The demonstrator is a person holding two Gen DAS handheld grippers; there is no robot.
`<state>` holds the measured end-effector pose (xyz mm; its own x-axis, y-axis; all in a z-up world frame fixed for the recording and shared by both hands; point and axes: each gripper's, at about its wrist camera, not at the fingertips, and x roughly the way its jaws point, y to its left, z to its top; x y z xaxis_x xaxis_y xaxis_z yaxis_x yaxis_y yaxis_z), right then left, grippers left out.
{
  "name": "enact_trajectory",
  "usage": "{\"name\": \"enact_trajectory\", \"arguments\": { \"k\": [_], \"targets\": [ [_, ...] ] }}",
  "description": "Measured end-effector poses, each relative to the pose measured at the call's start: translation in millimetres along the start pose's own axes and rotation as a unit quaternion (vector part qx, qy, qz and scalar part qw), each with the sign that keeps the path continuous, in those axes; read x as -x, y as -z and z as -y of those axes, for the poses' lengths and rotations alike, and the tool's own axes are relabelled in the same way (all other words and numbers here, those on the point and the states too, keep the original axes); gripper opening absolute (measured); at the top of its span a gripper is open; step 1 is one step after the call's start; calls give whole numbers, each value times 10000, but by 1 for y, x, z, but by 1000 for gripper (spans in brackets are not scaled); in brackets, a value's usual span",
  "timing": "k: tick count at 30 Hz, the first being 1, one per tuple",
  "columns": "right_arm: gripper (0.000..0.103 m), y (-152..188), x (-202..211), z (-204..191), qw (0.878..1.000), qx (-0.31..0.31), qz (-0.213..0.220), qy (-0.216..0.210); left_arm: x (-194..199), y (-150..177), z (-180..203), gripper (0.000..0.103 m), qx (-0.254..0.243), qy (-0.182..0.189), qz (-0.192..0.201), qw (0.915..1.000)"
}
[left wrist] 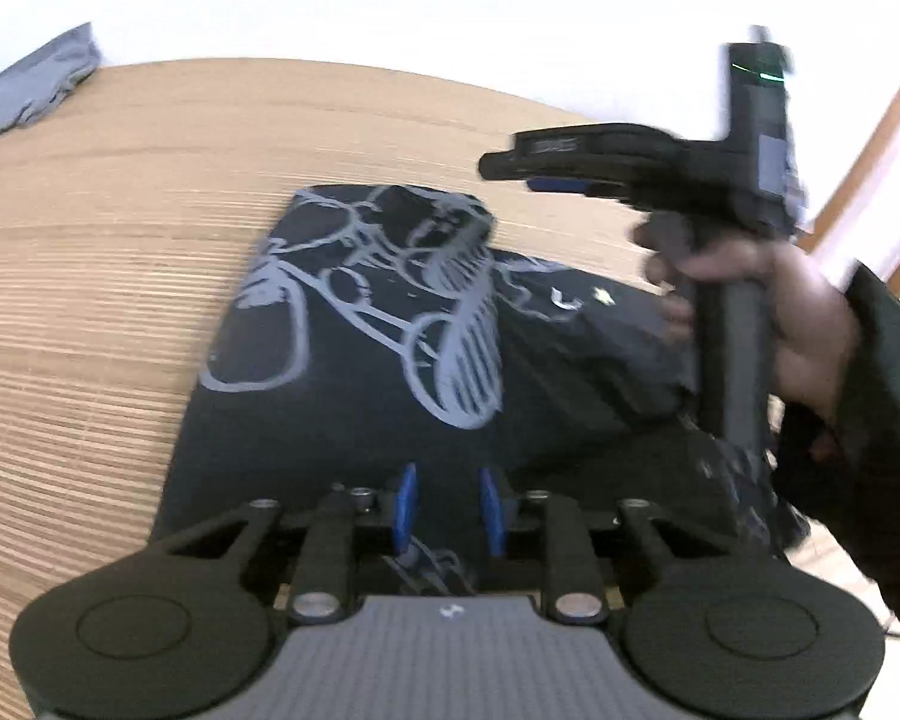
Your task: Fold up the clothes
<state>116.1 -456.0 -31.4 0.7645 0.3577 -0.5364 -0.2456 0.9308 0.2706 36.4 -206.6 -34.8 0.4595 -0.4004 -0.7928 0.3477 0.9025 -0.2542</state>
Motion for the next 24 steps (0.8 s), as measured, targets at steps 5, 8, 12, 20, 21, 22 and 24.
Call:
{"name": "enact_trajectory", "arguments": {
  "k": [5, 8, 12, 20, 21, 22, 24],
  "targets": [
    [40, 19, -12, -19, 9970, 410, -481, -436, -26, 12, -8, 29, 245, -7, -274, 9993],
    [40, 41, -30, -18, 9942, 757, -756, -97, -23, 14, -4, 41, 122, 95, -244, 9996],
    [41, 35, -18, -27, 9937, 815, -773, 2, -13, 11, -10, 45, 390, 354, -318, 9981],
    [60, 56, -8, -18, 9945, 539, -886, 129, -5, 16, -24, 48, 459, 252, -379, 9979],
    [60, 56, -5, -18, 9952, 472, -844, 155, -3, 17, -22, 48, 399, 204, -361, 9983],
    [61, 54, -1, -18, 9958, 309, -840, 178, -1, 18, -22, 48, 343, 160, -343, 9987],
    [61, 49, 5, -18, 9963, -16, -831, 225, 2, 18, -23, 48, 258, 52, -316, 9992]
  ]
}}
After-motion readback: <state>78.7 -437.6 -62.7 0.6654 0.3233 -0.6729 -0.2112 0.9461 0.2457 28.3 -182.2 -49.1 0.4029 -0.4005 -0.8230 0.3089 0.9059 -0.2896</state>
